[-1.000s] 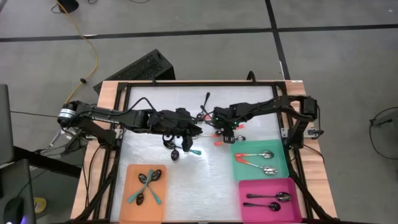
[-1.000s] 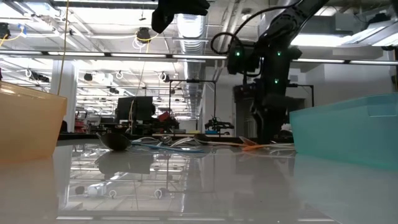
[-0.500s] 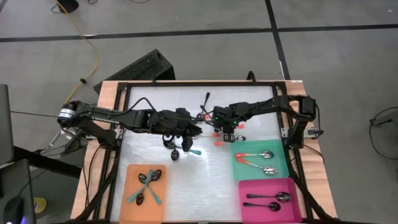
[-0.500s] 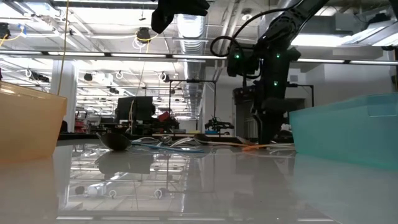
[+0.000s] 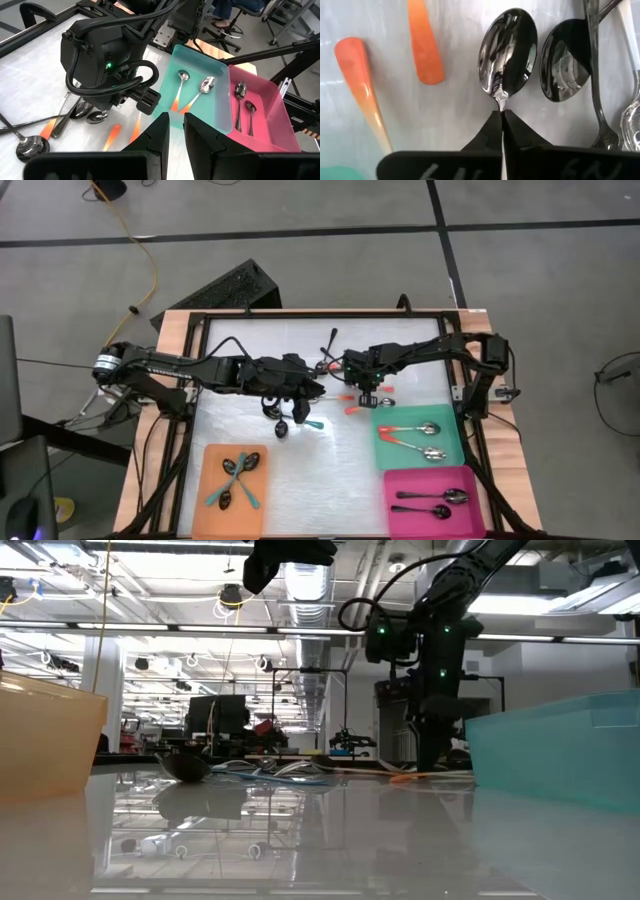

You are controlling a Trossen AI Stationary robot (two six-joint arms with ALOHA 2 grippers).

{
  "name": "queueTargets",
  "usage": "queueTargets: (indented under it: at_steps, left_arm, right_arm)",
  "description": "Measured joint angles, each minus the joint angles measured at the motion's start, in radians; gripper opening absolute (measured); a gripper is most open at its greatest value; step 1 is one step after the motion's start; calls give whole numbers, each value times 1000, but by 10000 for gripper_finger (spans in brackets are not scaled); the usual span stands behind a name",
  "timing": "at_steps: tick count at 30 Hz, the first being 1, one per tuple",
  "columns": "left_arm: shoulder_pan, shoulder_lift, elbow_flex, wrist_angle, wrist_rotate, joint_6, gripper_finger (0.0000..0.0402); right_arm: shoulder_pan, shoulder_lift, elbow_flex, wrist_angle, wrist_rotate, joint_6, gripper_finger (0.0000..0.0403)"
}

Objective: Sort silverware by color (type)
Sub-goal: Put the orange spoon into the blue bin

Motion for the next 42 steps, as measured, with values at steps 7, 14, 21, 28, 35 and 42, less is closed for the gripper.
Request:
queueTargets:
  at_steps: [7,14,21,28,35,42]
  left_arm:
    - [0,0,0,0,0,-3,43]
    - [0,-1,0,0,0,-3,43]
    - [-2,-90,0,-34,-24,-17,43]
    - [-31,-268,1,-177,-192,-18,43]
    - [-115,-429,1,-298,-369,-13,43]
    - [-211,-504,2,-422,-541,-61,43]
  right_arm:
    - [2,3,42,-35,-22,-1,4]
    - [-3,3,98,-74,-14,-8,3]
    - [-3,2,195,-173,-10,-33,3]
    - [-10,1,339,-318,-6,-69,3]
    - [-19,-59,462,-424,-3,-75,3]
    - [-21,-254,474,-510,5,2,4]
